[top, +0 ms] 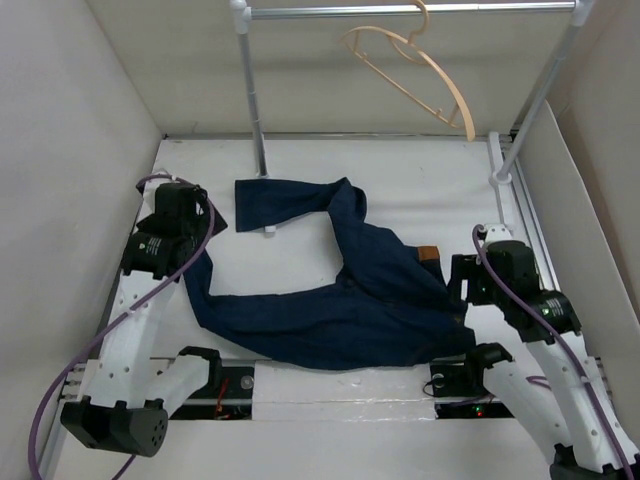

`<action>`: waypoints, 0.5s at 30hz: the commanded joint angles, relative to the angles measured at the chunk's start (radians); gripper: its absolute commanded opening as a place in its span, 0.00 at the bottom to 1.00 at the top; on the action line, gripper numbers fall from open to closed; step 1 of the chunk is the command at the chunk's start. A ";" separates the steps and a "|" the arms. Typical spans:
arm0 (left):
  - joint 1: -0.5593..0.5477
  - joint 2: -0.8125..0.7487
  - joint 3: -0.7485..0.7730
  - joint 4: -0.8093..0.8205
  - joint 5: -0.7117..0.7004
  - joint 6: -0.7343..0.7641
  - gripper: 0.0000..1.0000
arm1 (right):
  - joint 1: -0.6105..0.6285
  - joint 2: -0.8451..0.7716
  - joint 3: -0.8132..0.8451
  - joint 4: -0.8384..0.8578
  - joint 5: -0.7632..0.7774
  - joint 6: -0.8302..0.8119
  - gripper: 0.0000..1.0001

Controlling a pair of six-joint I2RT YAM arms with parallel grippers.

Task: Place the trousers on the hanger
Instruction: Flatten out the trousers at the center of the board.

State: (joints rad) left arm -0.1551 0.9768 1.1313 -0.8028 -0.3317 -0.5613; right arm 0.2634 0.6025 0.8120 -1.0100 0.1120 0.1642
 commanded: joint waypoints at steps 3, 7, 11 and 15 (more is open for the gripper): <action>0.000 0.042 0.018 0.141 0.143 -0.006 0.83 | 0.008 0.089 -0.005 0.175 -0.035 0.004 0.81; -0.106 0.186 0.001 0.305 0.143 0.024 0.81 | 0.008 0.163 -0.062 0.353 -0.008 0.014 0.82; -0.106 0.439 0.093 0.407 0.204 0.003 0.82 | 0.008 0.301 -0.100 0.568 -0.054 0.018 0.58; -0.071 0.739 0.273 0.386 0.212 -0.044 0.76 | -0.001 0.420 -0.067 0.629 -0.060 -0.031 0.00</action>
State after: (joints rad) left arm -0.2546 1.6070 1.2922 -0.4549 -0.1413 -0.5705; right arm 0.2630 0.9916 0.7166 -0.5453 0.0700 0.1638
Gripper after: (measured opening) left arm 0.772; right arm 0.041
